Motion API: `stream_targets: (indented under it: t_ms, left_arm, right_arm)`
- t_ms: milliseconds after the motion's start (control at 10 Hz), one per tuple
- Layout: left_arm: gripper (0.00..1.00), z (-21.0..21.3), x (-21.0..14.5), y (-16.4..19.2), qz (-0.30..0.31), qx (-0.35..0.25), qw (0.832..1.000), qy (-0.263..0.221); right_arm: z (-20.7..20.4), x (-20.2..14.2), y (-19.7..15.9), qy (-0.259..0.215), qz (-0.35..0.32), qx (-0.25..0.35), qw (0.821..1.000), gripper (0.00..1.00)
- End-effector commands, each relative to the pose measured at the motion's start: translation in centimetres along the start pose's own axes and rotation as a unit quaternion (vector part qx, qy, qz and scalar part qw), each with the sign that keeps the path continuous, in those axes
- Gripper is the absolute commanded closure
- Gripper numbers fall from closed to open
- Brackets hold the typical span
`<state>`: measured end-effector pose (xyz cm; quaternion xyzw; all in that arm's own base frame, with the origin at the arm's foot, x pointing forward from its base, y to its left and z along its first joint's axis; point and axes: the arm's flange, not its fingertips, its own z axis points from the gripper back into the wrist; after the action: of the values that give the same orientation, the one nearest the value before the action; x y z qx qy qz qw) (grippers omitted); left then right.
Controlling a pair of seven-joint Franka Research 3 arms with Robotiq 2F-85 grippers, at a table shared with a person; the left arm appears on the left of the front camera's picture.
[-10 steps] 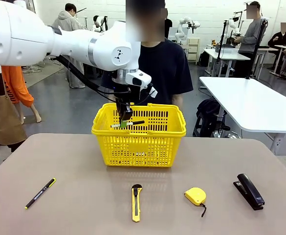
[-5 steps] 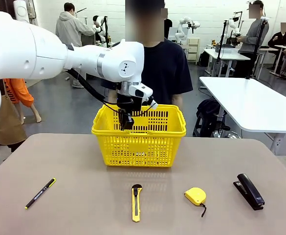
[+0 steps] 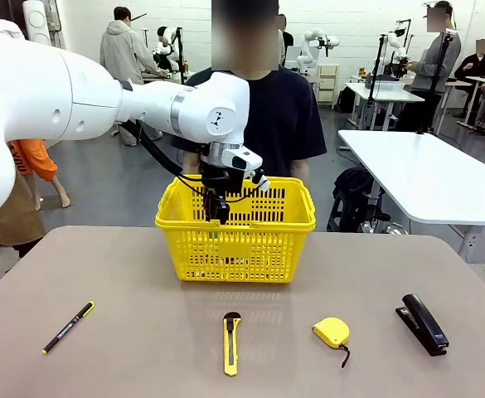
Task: Place the items the person wants into the basket.
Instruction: Pick up the item the person points to and place it in the Market Basket.
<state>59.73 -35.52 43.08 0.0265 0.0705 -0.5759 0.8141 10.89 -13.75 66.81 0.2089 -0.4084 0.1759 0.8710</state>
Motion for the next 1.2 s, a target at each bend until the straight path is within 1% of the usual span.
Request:
stream_targets:
  t_ms: [0, 500, 700, 800, 1100]
  left_arm:
    - [0.00, 0.6, 0.1, 0.4, -0.016, 0.012, 1.000, 0.012]
    - [0.00, 0.5, 0.2, 0.5, -0.018, 0.007, 1.000, 0.016]
    - [0.00, 0.8, 0.1, 0.6, -0.015, 0.012, 1.000, 0.010]
    - [0.00, 1.6, -0.2, 0.8, 0.000, 0.019, 1.000, -0.004]
    - [0.00, 4.8, -1.6, 0.9, 0.020, 0.052, 0.997, -0.051]
  right_arm:
    - [0.7, -0.3, 0.5, -0.004, 0.004, 0.000, 1.000, 0.00]
    - [0.7, -0.3, 0.5, -0.004, 0.004, 0.000, 1.000, 0.00]
    - [0.7, -0.3, 0.5, -0.004, 0.004, 0.000, 1.000, 0.00]
    - [0.7, -0.3, 0.5, -0.004, 0.004, 0.000, 1.000, 0.00]
    - [0.7, -0.3, 0.5, -0.004, 0.004, 0.000, 1.000, 0.00]
